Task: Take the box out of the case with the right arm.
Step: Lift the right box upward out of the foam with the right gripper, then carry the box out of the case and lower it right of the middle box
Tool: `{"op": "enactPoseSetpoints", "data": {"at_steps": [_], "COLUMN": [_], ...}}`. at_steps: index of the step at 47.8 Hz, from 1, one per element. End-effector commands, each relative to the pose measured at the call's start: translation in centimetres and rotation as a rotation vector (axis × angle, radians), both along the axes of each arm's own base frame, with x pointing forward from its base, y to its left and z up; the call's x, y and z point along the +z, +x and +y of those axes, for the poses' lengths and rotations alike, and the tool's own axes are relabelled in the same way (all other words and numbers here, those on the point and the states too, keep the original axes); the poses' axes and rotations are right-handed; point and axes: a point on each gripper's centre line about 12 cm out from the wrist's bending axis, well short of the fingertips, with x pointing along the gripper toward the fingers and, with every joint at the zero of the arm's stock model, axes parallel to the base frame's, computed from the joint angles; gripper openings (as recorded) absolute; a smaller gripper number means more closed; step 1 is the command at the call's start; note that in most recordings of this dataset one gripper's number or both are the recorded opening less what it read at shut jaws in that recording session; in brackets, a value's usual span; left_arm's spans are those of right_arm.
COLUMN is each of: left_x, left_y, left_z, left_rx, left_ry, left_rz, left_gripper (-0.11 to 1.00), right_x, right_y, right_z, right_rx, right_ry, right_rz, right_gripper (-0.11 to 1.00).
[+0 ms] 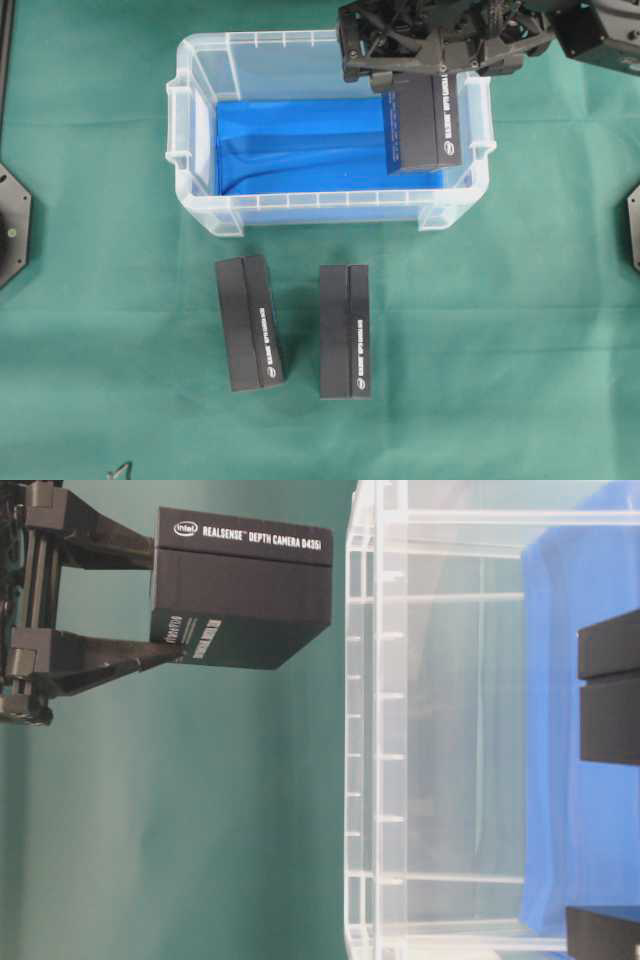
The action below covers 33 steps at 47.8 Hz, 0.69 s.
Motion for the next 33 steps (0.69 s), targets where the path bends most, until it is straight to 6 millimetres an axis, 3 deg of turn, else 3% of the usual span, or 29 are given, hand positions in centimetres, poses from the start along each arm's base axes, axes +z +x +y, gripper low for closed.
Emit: {"op": "enactPoseSetpoints", "data": {"at_steps": [1, 11, 33], "left_x": [0.2, 0.2, 0.2], "left_y": [0.2, 0.1, 0.3], "left_z": [0.1, 0.1, 0.1], "left_rx": [0.004, 0.005, 0.005], "left_ry": [0.003, 0.005, 0.003], "left_rz": [-0.006, -0.008, -0.002], "left_gripper": [0.03, 0.03, 0.03], "right_x": [2.3, 2.2, 2.1], "right_y": [-0.9, -0.9, -1.6], "right_z": [0.4, 1.9, 8.1], "right_rx": [0.007, 0.040, 0.096], "right_ry": [-0.015, -0.011, 0.014], "right_rz": [-0.060, -0.044, 0.045], "right_gripper": [0.66, 0.66, 0.66]}}
